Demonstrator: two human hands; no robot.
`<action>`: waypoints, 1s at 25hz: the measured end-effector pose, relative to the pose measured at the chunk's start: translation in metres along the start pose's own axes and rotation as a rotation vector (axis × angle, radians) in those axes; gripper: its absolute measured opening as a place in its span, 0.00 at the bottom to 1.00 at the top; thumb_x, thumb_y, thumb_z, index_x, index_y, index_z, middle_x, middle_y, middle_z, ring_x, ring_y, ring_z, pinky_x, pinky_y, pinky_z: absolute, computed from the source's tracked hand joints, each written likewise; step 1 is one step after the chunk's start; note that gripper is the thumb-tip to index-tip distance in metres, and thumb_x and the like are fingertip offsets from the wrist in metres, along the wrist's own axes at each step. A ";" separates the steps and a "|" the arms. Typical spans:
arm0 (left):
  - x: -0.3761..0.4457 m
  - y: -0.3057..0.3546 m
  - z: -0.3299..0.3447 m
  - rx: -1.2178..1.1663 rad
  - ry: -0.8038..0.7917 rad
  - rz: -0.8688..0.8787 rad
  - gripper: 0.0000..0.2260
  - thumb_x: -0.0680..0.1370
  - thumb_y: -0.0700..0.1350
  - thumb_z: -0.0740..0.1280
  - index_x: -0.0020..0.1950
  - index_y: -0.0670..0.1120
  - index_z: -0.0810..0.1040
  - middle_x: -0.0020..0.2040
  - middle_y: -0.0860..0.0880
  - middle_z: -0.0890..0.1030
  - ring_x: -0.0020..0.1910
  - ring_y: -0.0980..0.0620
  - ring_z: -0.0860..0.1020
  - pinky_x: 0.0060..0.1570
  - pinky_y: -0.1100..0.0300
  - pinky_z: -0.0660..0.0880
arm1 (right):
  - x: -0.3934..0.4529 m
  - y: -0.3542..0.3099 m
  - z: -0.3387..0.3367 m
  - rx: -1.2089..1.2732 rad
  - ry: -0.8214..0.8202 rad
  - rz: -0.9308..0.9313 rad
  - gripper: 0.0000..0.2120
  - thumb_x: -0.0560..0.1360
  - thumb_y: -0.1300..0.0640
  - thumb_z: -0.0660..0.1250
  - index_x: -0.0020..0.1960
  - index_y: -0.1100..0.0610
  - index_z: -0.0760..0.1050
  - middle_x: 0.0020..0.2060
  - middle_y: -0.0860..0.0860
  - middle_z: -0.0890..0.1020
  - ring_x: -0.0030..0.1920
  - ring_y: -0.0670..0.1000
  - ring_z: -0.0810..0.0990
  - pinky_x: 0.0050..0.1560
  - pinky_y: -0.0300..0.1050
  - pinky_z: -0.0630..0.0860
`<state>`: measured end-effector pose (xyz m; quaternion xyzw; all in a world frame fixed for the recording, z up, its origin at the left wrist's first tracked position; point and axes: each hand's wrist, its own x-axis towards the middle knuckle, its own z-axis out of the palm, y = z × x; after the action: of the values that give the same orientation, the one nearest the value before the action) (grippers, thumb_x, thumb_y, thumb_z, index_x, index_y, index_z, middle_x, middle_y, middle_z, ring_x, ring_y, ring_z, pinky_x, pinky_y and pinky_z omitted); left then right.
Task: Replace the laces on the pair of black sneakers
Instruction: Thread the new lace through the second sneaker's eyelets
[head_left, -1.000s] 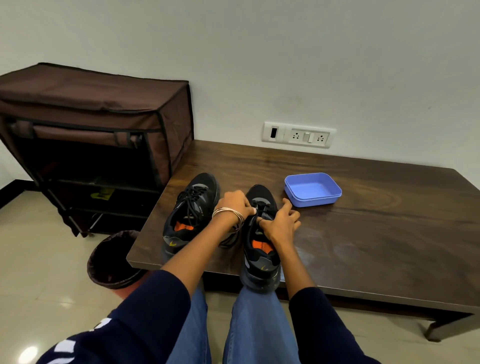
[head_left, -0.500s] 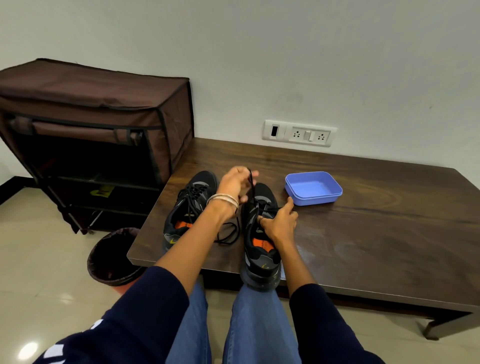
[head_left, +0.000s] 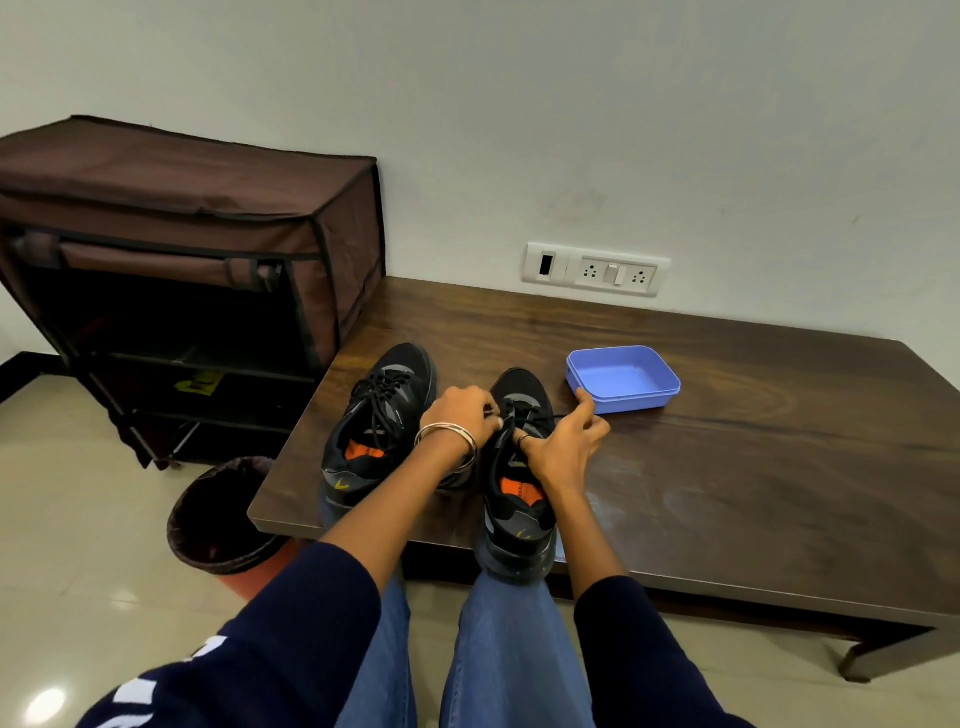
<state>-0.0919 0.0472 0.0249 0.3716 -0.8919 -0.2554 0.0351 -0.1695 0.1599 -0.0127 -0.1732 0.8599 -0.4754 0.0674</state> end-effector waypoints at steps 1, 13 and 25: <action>0.000 0.000 0.002 0.071 0.000 -0.015 0.12 0.77 0.51 0.67 0.59 0.51 0.80 0.55 0.43 0.81 0.53 0.40 0.79 0.49 0.50 0.77 | 0.001 0.001 0.000 0.009 -0.021 0.013 0.52 0.63 0.59 0.80 0.76 0.56 0.51 0.66 0.62 0.59 0.62 0.63 0.67 0.62 0.49 0.69; -0.015 0.019 -0.051 -1.447 0.256 -0.071 0.10 0.79 0.39 0.60 0.38 0.43 0.72 0.37 0.47 0.81 0.20 0.53 0.68 0.18 0.68 0.56 | 0.011 0.009 0.005 0.136 -0.176 0.186 0.62 0.67 0.59 0.78 0.77 0.54 0.30 0.69 0.62 0.69 0.67 0.61 0.72 0.64 0.58 0.73; -0.016 0.008 -0.014 0.152 -0.136 -0.227 0.12 0.78 0.42 0.63 0.59 0.38 0.77 0.57 0.38 0.79 0.52 0.37 0.79 0.43 0.50 0.77 | 0.019 0.017 0.013 0.078 -0.169 0.158 0.60 0.63 0.56 0.79 0.79 0.53 0.38 0.70 0.61 0.68 0.69 0.62 0.69 0.66 0.60 0.72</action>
<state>-0.0819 0.0564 0.0432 0.4532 -0.8613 -0.2141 -0.0827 -0.1880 0.1513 -0.0333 -0.1417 0.8430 -0.4855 0.1833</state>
